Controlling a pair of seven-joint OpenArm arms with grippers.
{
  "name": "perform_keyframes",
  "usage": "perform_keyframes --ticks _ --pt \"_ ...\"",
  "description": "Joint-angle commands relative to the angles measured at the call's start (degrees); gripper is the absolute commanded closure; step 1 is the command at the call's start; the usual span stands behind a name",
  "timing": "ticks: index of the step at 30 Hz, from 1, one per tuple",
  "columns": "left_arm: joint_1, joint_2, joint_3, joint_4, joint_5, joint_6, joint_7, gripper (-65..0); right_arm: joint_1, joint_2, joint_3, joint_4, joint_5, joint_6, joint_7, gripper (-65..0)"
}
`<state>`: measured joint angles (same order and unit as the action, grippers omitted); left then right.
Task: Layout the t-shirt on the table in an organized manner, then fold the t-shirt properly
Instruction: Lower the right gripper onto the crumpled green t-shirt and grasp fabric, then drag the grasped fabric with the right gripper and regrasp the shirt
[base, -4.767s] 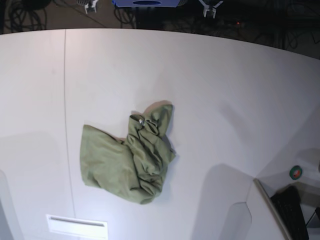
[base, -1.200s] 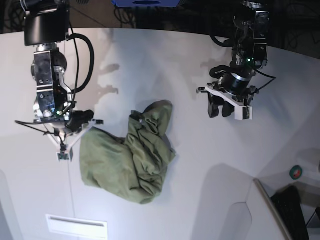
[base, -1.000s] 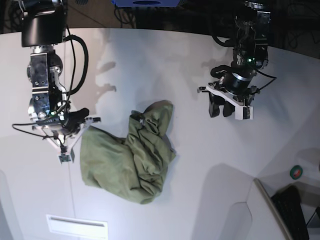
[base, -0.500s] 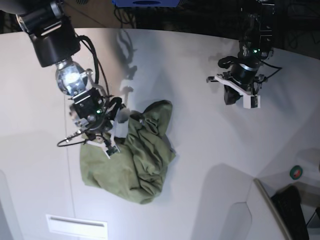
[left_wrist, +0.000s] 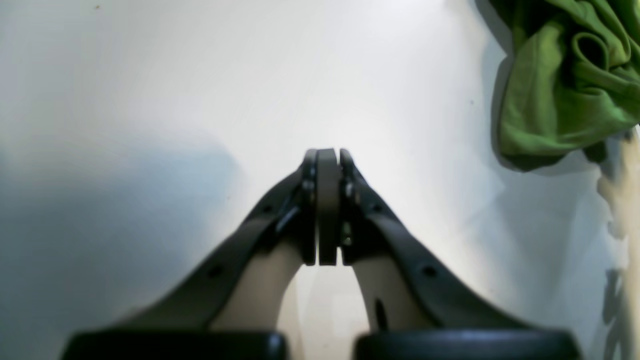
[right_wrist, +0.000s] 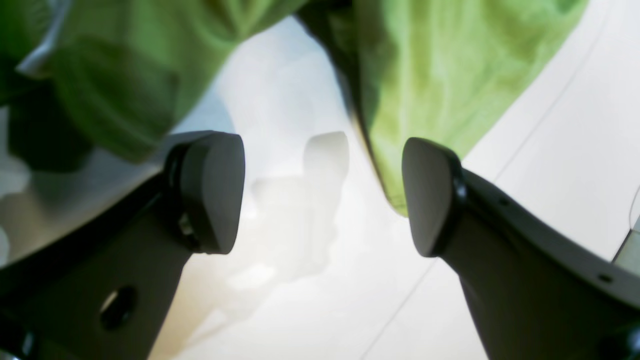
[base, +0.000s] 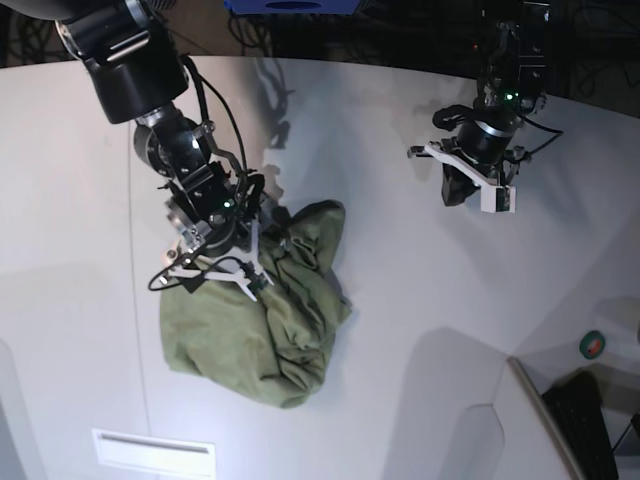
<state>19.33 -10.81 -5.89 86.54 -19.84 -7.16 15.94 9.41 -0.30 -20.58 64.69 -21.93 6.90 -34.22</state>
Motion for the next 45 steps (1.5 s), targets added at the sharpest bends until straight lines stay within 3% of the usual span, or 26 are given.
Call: perform_keyframes --ticks 1,3,4,11,15,17,19,21,25,33,35,41,42,43,45 --pt "-0.3 -0.4 0.0 1.1 -0.3 -0.2 -1.2 -4.1 1.4 -0.3 0.1 0.7 -0.5 -0.7 1.8 -46.8" --pt "-0.4 -0.3 0.0 1.1 -0.3 -0.2 -1.2 -13.8 2.0 -0.2 0.1 0.6 -0.5 -0.8 1.9 -46.8" --pt "-0.4 -0.2 0.0 1.1 -0.3 -0.2 -1.2 -14.3 2.5 -0.2 0.1 -0.1 -0.5 -0.8 2.2 -46.8" --pt "0.3 -0.6 3.4 1.9 -0.3 -0.2 -1.2 -6.1 6.0 -0.4 6.7 -8.9 -0.5 -0.5 7.5 -46.8" --pt "2.0 -0.7 3.4 1.8 -0.3 -0.2 -1.3 -4.9 7.7 -0.1 9.5 -15.4 -0.5 -0.5 12.6 -45.5" --pt "2.2 -0.7 3.4 2.1 -0.3 -0.2 -1.3 -5.3 8.4 -0.1 10.4 -17.7 -0.5 -0.5 13.8 -37.5" --pt "2.2 -1.5 3.4 2.2 -0.3 -0.2 -1.3 -5.6 8.4 -0.1 10.7 -17.7 -0.5 -0.5 13.5 -21.2" --pt "2.1 -1.9 3.5 2.2 -0.3 -0.2 -1.3 -5.6 7.4 -0.1 10.8 -15.5 -0.6 -0.5 11.9 0.0" --pt "1.8 -2.9 3.3 2.2 -0.3 -0.2 -1.4 -5.6 3.3 0.3 10.8 -3.7 -0.7 -0.5 5.5 0.0" --pt "2.1 -5.1 3.3 2.1 -0.3 -0.2 -1.3 -6.1 2.5 6.5 10.7 13.8 -0.7 -0.4 -3.7 0.0" --pt "2.2 -5.7 3.3 2.2 -0.5 -0.2 -1.3 -10.5 4.3 8.2 10.8 14.5 -0.7 -0.4 -4.3 0.0" --pt "2.7 -6.8 3.3 2.2 -0.5 -0.2 -1.3 -43.3 15.0 8.7 15.3 4.8 -0.6 -0.4 -2.4 0.0" --pt "2.8 -6.9 3.3 2.3 -0.7 -0.2 -1.3 -46.7 17.4 7.8 16.8 1.6 -0.6 -0.4 -2.6 -10.4" --pt "2.9 -7.1 3.3 2.3 -0.7 -0.2 -1.3 -49.2 19.9 7.2 18.3 -1.5 -0.6 -0.4 -2.6 -24.6" --pt "3.0 -7.1 3.3 2.3 -0.7 -0.2 -1.3 -50.5 22.4 6.8 20.7 -5.1 -0.6 -0.3 -3.3 -47.3"
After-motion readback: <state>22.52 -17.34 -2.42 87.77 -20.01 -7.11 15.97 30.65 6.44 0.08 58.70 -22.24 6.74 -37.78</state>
